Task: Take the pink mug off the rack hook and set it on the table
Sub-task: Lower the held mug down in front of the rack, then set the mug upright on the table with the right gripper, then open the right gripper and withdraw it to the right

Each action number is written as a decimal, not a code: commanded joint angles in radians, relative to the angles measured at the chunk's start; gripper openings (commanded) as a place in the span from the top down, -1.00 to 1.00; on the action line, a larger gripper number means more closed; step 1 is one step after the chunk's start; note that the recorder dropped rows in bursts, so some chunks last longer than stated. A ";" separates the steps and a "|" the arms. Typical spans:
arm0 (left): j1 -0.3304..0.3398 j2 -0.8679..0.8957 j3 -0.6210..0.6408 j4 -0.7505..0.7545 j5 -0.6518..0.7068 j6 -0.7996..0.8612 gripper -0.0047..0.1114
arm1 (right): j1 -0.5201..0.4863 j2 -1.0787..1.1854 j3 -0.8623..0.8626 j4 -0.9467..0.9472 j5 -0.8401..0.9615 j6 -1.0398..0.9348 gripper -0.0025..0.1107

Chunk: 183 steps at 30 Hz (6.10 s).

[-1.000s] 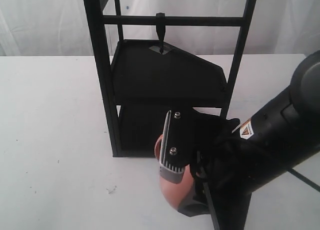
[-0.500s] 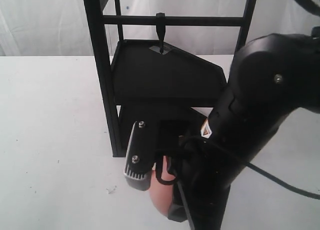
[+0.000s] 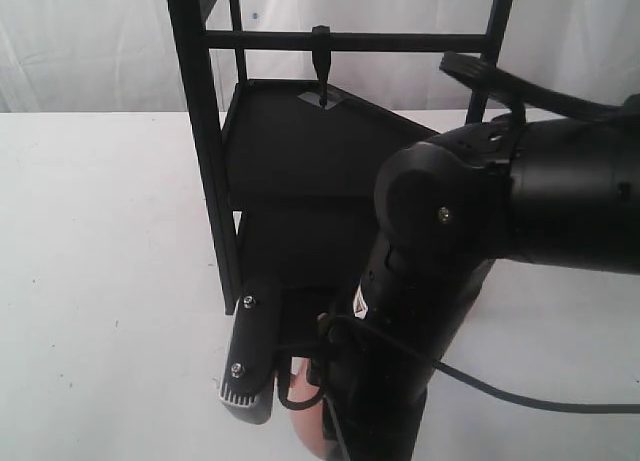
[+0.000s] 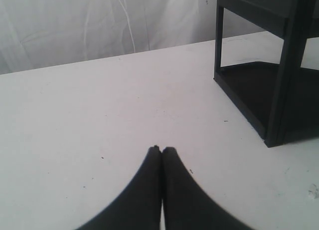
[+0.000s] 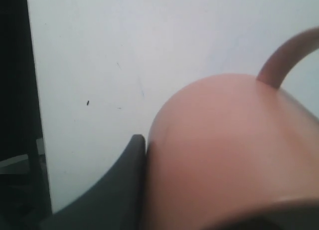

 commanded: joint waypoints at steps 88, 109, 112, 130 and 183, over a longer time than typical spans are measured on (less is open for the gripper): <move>0.002 -0.005 0.003 0.001 0.004 -0.007 0.92 | 0.001 0.249 -0.110 -0.071 -0.093 0.049 0.96; 0.002 -0.005 0.003 0.001 0.004 -0.007 0.92 | 0.001 0.278 -0.110 -0.065 -0.110 0.057 0.96; 0.002 -0.005 0.003 0.001 0.004 -0.007 0.92 | 0.001 0.286 -0.110 -0.065 -0.110 0.057 0.96; 0.002 -0.005 0.003 0.001 0.004 -0.007 0.92 | 0.001 0.287 -0.110 -0.065 -0.103 0.073 0.50; 0.002 -0.005 0.003 0.001 0.004 -0.007 0.92 | 0.001 -0.760 0.281 0.089 -0.435 0.478 0.96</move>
